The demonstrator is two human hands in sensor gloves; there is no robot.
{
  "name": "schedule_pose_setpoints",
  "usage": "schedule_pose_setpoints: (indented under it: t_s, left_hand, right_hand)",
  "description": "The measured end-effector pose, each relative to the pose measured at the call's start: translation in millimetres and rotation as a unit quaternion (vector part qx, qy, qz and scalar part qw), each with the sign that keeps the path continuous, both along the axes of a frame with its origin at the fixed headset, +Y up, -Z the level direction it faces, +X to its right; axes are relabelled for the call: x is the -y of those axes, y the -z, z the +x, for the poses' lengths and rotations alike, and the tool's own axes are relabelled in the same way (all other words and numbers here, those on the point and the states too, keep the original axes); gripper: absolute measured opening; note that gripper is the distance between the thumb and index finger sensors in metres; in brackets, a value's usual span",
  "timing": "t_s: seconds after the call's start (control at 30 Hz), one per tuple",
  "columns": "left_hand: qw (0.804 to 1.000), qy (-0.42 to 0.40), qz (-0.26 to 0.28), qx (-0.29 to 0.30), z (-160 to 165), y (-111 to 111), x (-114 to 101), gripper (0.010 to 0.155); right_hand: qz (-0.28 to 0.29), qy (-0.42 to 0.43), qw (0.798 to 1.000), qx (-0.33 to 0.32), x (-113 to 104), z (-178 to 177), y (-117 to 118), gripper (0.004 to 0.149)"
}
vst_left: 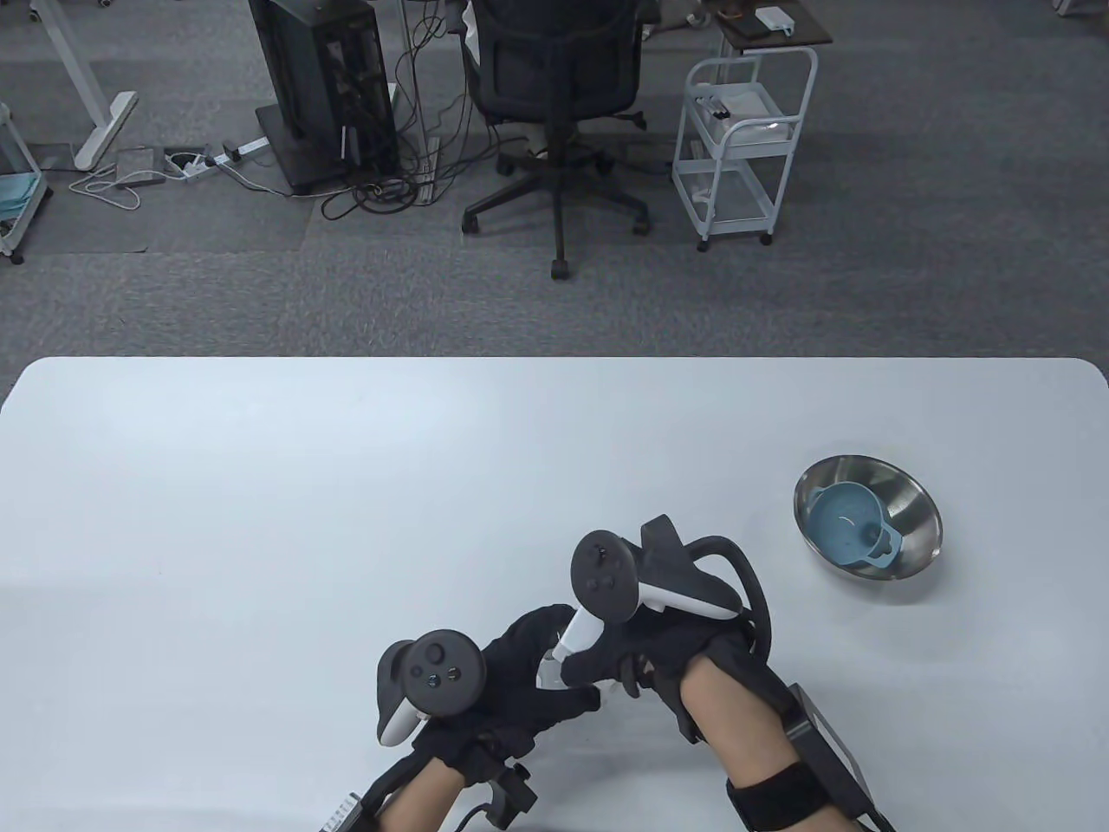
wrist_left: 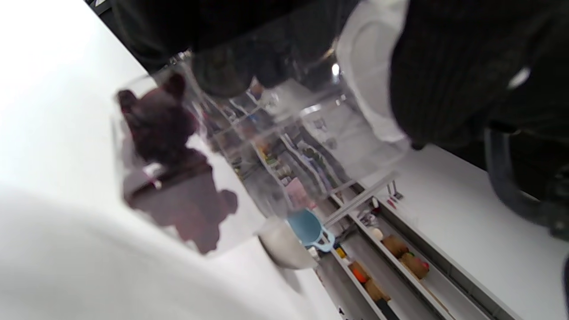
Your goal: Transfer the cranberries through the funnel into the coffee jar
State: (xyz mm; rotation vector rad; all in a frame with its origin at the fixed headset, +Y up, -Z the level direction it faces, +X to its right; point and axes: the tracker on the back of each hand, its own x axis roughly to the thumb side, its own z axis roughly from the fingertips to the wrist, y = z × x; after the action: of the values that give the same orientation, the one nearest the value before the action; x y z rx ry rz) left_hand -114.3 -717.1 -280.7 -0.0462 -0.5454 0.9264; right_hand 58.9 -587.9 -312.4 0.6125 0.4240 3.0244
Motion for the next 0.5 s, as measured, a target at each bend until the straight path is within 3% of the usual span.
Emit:
schedule_pose_setpoints:
  t_s: [0.23, 0.33, 0.4, 0.5]
  left_hand:
    - [1.000, 0.005, 0.008, 0.000, 1.5, -0.5, 0.0, 0.088]
    - [1.000, 0.006, 0.010, -0.002, 1.5, -0.4, 0.5, 0.088]
    - [1.000, 0.007, 0.011, -0.003, 1.5, -0.5, -0.1, 0.088]
    - [1.000, 0.006, 0.009, -0.003, 1.7, -0.6, 0.1, 0.088]
  right_hand:
    - [0.016, -0.018, 0.999, 0.039, 7.5, 2.0, 3.5, 0.103]
    - [0.036, 0.012, 0.999, 0.038, 2.2, 6.4, 0.3, 0.101]
    - [0.044, 0.049, 0.998, 0.016, -6.9, 9.2, -2.9, 0.099]
    - [-0.001, 0.079, 0.996, -0.030, -16.3, 8.0, -9.5, 0.096]
